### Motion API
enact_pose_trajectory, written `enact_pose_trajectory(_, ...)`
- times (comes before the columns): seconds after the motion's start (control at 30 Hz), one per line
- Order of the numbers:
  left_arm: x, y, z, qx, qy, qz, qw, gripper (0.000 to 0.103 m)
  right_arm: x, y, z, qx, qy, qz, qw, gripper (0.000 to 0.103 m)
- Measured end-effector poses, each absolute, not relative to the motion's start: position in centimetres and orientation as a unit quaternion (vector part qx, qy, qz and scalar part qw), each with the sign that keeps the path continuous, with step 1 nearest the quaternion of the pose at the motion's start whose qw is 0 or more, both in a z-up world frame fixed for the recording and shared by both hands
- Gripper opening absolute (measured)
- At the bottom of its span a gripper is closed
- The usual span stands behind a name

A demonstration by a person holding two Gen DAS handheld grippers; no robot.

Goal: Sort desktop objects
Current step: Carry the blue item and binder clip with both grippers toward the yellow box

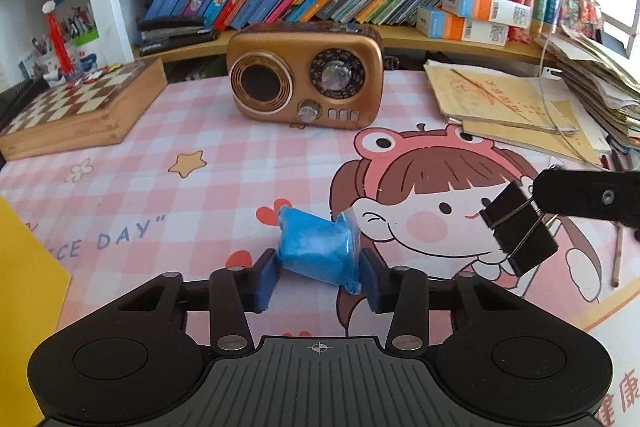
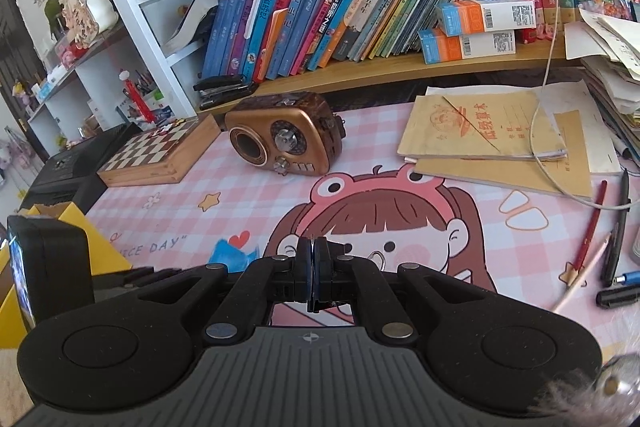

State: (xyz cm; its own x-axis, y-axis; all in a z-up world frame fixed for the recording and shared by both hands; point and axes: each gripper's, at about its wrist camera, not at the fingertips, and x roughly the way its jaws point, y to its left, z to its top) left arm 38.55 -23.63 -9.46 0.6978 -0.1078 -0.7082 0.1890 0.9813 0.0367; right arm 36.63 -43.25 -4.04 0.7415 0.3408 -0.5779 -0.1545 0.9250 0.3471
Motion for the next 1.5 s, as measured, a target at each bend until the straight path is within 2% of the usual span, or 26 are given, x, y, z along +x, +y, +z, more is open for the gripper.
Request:
enact_pose_trajectory(0.53, 32.2, -20.5, -5.6, 0.023, 0.355, -0.098, 0.929, 0.034, 32.1, -41.2, -3.2, 0.131, 0.334, 0.15, 0.921, 0.002)
enact_pose_trajectory(1.5, 16.1, -9.9, -0.6, -0.035, 0.315, -0.12, 0.941, 0.034, 16.9, -33.0, 0.4, 0.107, 0.329, 0.149, 0.926, 0.002)
